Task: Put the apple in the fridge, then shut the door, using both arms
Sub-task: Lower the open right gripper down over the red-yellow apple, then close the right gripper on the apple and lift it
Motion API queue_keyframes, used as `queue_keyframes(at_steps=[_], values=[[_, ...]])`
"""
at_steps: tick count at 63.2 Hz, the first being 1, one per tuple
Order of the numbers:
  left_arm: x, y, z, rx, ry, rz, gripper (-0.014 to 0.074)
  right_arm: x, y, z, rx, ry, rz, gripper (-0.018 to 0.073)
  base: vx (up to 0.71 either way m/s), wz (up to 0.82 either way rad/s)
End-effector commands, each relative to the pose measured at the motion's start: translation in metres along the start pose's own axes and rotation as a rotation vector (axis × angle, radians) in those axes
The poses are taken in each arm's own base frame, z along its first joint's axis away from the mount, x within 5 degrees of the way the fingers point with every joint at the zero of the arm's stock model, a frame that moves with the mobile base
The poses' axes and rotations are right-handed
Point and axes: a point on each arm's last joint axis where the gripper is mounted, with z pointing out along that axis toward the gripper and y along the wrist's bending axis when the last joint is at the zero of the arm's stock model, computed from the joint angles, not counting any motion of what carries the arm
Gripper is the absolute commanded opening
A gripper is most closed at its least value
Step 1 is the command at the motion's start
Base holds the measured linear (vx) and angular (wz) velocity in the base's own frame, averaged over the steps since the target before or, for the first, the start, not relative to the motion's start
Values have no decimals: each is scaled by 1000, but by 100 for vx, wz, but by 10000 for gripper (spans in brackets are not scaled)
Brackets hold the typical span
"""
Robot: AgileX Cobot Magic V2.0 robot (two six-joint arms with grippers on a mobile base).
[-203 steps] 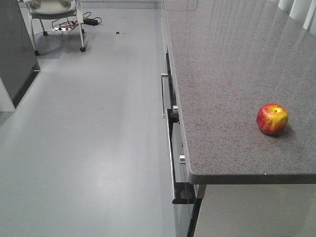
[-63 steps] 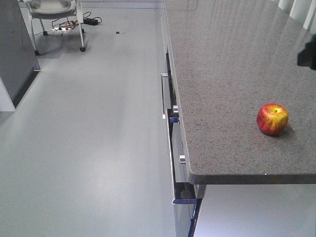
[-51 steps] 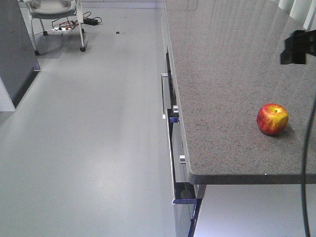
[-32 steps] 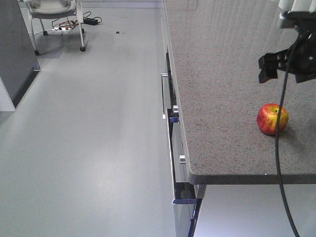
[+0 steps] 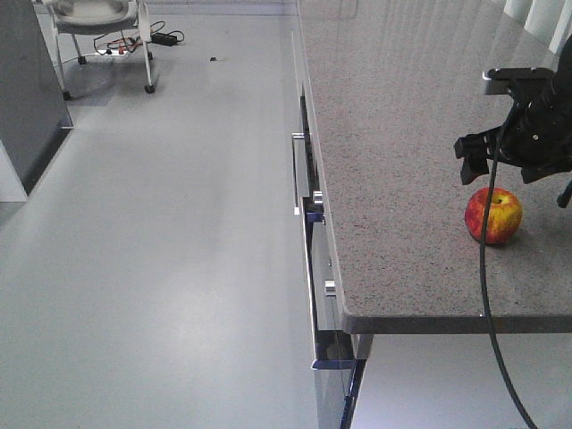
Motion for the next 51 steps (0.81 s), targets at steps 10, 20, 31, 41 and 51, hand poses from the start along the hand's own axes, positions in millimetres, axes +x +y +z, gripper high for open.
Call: queue_keyframes(at_steps=[10, 20, 31, 41, 51], values=[[1, -1, 1, 14, -61, -17, -6, -7, -4, -9, 14, -47, 4, 603, 0, 0], [1, -1, 1, 14, -61, -17, -6, -5, -4, 8, 9, -2, 4, 599, 0, 0], [1, -1, 1, 14, -61, -17, -6, 1, -3, 25, 2, 80, 3, 593, 0, 0], [1, -1, 1, 14, -61, -17, -6, 3, -4, 26, 16, 104, -3, 561, 0, 0], [1, -1, 1, 14, -61, -17, -6, 1, -6, 18, 30, 124, -8, 425, 0, 0]])
